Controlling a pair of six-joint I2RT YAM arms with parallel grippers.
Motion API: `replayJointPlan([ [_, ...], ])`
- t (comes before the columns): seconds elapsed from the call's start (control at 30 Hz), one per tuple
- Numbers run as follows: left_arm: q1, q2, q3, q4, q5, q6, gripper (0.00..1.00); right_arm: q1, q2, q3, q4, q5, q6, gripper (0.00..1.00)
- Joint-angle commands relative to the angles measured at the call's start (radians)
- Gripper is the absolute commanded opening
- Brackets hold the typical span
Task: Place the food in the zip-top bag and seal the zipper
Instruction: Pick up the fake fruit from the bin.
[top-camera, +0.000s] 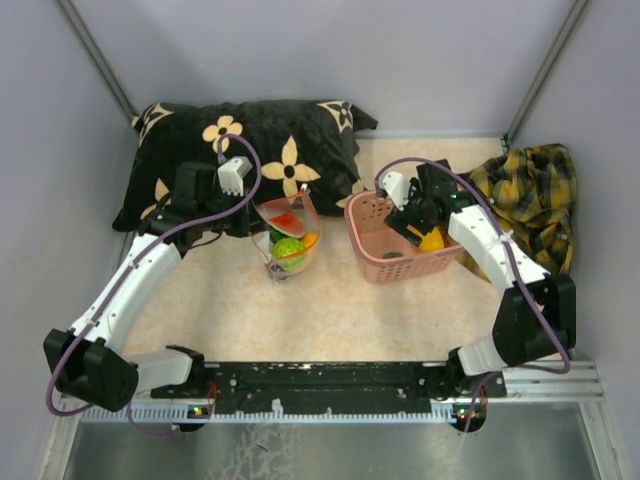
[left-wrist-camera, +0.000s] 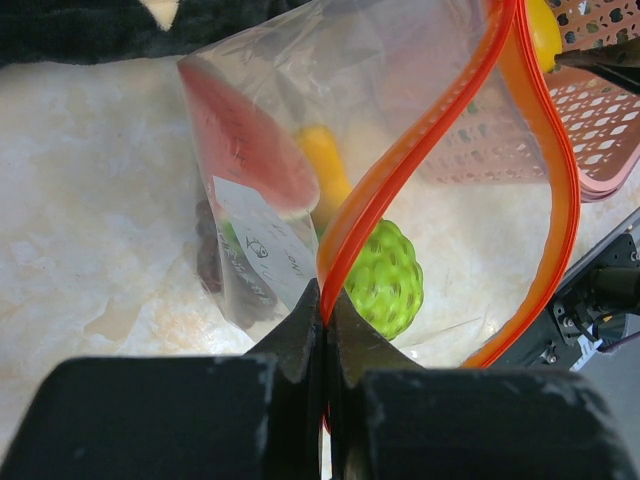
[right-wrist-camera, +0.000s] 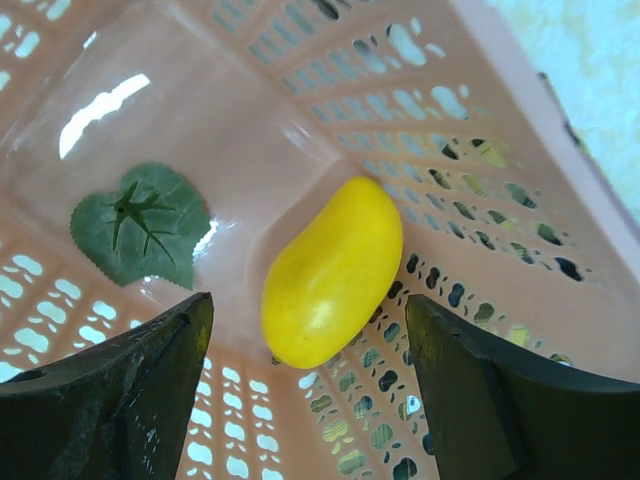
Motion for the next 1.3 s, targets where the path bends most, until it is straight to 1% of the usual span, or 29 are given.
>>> replayJointPlan([
  [0.0,0.01,-0.027,-0.009,0.029,0.016,0.009,0.0,-0.006,0.05,0.055,-0.048,0.068,0.019,0.78],
  [0.23,0.01,-0.032,-0.011,0.029,0.019,0.009,0.0,-0.013,0.099,0.012,0.006,0.158,0.137,0.76],
  [0.43,0.011,-0.03,-0.01,0.028,0.022,0.007,0.0,-0.02,0.093,-0.062,0.16,0.296,0.272,0.75],
  [0.6,0.011,-0.032,-0.01,0.029,0.021,0.008,0.0,-0.023,0.12,-0.084,0.199,0.298,0.383,0.73],
  [0.87,0.011,-0.027,-0.012,0.03,0.023,0.008,0.0,-0.035,0.138,-0.153,0.301,0.234,0.469,0.72],
  [1.27,0.013,-0.024,-0.011,0.032,0.022,0.005,0.0,-0.063,0.207,-0.174,0.336,0.23,0.51,0.71],
])
